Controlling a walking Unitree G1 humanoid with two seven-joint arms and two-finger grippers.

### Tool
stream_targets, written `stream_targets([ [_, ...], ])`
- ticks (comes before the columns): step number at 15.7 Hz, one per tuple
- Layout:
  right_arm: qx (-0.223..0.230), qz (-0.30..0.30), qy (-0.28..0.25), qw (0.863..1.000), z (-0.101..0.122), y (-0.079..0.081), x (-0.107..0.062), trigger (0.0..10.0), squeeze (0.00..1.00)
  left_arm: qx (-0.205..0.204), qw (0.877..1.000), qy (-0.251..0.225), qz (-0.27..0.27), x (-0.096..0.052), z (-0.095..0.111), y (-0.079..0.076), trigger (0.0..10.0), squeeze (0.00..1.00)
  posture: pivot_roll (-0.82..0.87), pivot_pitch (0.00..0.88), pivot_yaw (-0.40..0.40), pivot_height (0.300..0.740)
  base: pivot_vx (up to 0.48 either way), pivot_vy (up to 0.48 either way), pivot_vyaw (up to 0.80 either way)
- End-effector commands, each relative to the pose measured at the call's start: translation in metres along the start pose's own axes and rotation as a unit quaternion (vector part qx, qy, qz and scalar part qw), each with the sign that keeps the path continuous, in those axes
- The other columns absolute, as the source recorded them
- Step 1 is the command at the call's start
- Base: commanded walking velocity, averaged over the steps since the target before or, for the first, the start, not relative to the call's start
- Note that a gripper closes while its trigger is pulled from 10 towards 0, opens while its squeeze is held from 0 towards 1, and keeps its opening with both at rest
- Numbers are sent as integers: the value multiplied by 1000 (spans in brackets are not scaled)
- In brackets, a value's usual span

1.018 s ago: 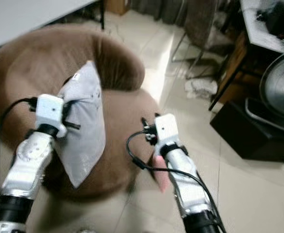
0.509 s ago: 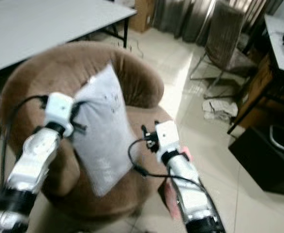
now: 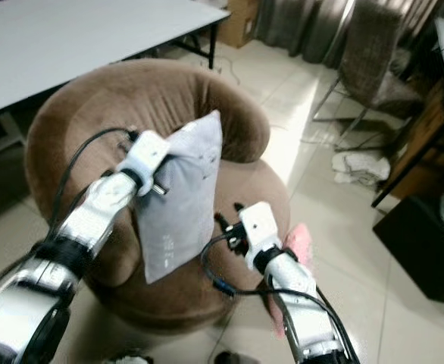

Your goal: Move the pillow to the sofa from floor

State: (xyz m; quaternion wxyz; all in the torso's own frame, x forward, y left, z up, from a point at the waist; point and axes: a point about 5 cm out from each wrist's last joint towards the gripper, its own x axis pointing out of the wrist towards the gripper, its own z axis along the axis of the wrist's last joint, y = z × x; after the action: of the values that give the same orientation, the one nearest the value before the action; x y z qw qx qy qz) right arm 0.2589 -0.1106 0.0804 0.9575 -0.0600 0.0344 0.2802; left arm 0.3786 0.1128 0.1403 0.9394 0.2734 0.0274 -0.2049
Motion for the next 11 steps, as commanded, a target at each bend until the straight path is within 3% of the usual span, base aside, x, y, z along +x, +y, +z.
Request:
stream_targets([
  [1, -12, 14, -6, 1000, 3, 3, -1, 10000, 0, 29, 999, -24, 9, 5, 16, 8, 10000, 0, 158, 105, -45, 740, 0, 0, 0],
  [3, -15, 32, -7, 999, 5, 9, 1, 10000, 0, 35, 999, -6, 26, 6, 14, 22, 10000, 0, 147, 101, -5, 740, 0, 0, 0],
  [4, -23, 49, -8, 999, 7, 13, 0, 10000, 0, 47, 997, 31, 56, 5, 5, 40, 10000, 0, 142, 99, 2, 740, 0, 0, 0],
  [5, -23, 69, -9, 997, 11, 15, -1, 10000, 0, 64, 991, 80, 89, -1, -8, 59, 10000, 0, 136, 96, 1, 740, 0, 0, 0],
  [8, -27, 97, -4, 995, 13, 16, -3, 10000, 0, 62, 976, 152, 140, -17, -30, 89, 10000, 0, 132, 85, -18, 740, 0, 0, 0],
  [9, -29, 129, 7, 991, 11, 17, -2, 10000, 0, 56, 965, 203, 153, -33, -50, 106, 10000, 0, 135, 79, -29, 740, 0, 0, 0],
  [10, -29, 142, 15, 989, 9, 17, -2, 10000, 0, 49, 962, 223, 149, -39, -59, 107, 10000, 0, 137, 76, -36, 740, 0, 0, 0],
  [11, -32, 152, 24, 988, 6, 17, -2, 10000, 0, 38, 959, 237, 148, -43, -66, 108, 10000, 1000, 141, 73, -53, 740, 0, 0, 0],
])
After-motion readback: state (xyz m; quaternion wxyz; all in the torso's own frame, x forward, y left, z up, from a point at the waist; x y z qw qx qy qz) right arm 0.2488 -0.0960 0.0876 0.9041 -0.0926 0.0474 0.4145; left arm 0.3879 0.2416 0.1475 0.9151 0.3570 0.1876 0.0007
